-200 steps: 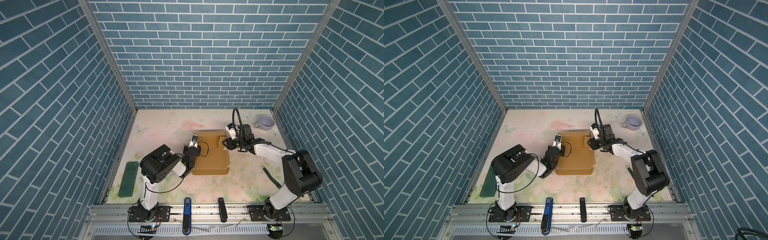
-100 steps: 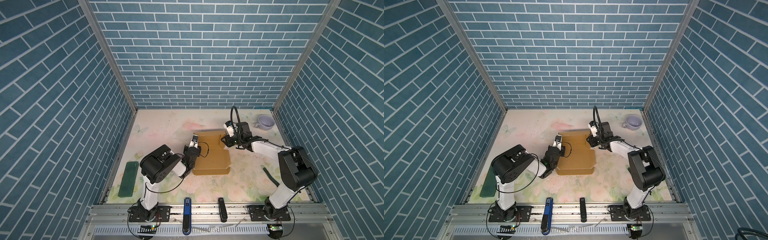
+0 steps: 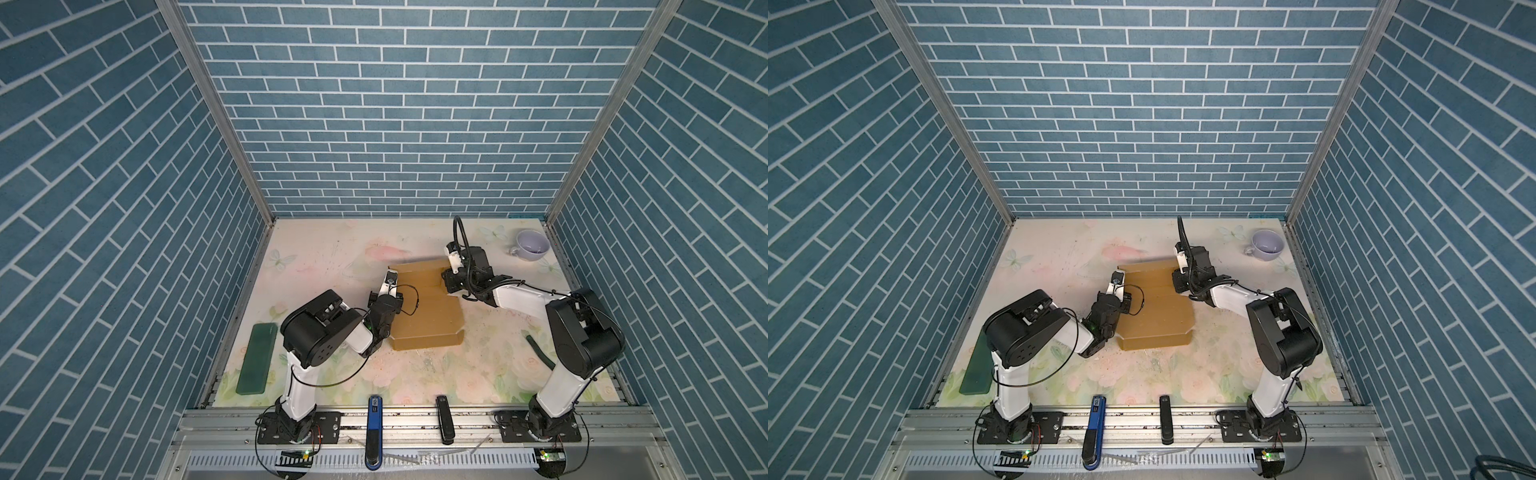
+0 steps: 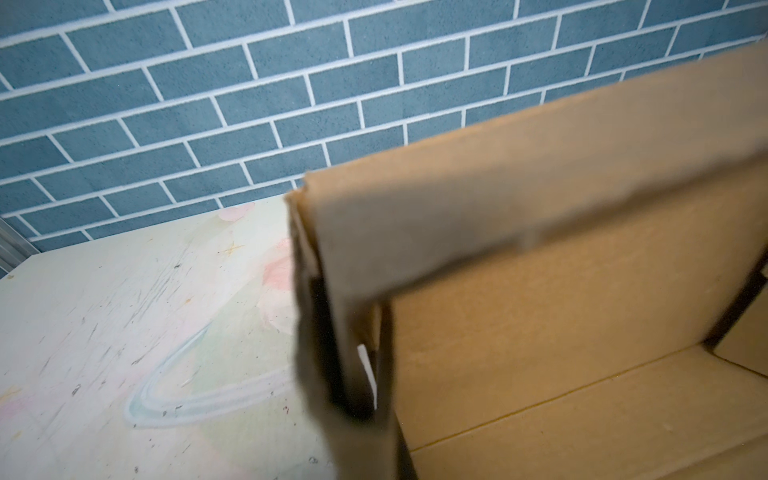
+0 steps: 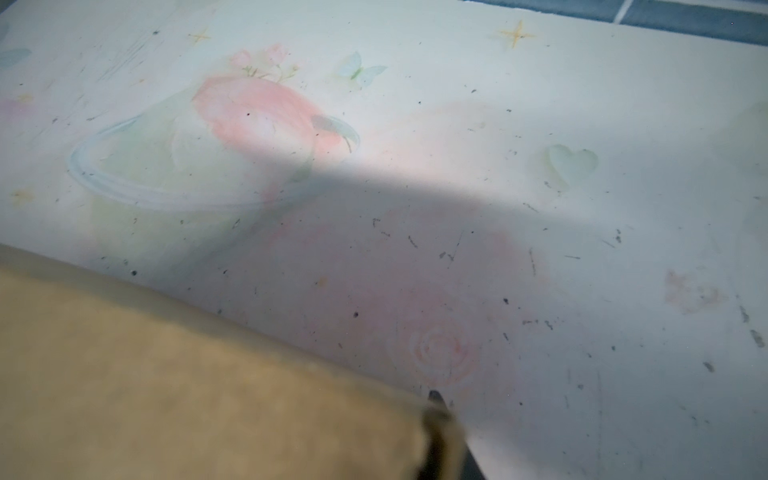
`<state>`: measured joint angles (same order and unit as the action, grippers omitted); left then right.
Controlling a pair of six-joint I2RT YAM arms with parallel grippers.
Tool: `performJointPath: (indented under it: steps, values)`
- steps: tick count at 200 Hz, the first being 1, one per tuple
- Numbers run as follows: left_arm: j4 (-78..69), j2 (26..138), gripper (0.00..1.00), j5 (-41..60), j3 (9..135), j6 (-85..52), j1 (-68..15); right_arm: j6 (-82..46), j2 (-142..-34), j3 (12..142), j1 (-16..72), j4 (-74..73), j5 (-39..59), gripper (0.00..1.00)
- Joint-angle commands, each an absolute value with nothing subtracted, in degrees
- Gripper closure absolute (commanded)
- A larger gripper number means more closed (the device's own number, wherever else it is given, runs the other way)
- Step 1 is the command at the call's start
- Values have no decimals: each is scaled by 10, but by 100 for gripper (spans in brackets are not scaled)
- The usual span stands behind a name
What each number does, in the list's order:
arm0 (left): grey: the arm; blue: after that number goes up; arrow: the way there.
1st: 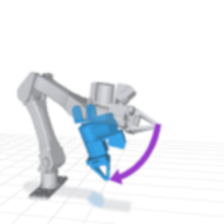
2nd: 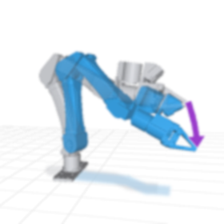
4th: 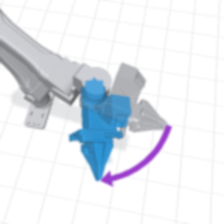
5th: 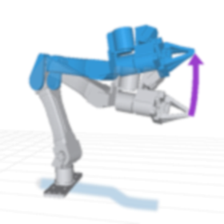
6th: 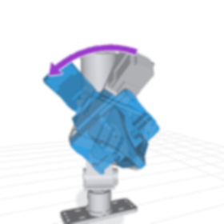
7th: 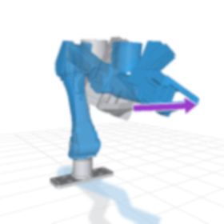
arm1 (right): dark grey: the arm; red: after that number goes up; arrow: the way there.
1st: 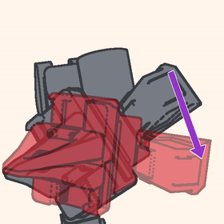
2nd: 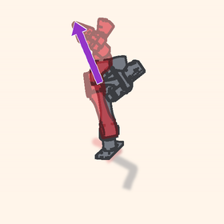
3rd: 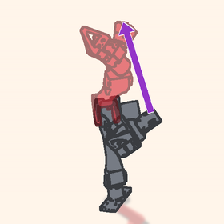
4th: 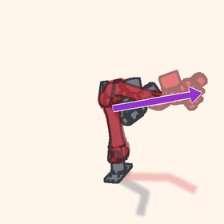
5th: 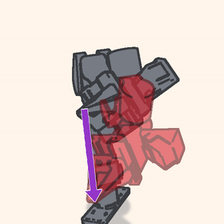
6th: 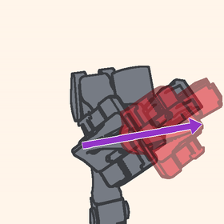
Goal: Fold the paper box
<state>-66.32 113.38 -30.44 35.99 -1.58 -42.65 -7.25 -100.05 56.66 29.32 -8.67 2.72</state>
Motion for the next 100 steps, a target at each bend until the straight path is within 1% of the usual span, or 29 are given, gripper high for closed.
performJointPath:
  steps: [1,26,57,100]
  values:
    - [-620,1159,100,-280,362,-7,-439,-90,-1013,562,303,-122,-34,74]
    - [-623,1161,100,-281,362,-8,-440,-95,-1021,567,308,-119,-62,77]
    - [-625,1161,100,-282,362,-9,-440,-97,-1033,578,309,-101,-68,82]
    - [-619,1162,100,-284,366,-10,-441,-98,-1041,586,314,-87,-83,87]
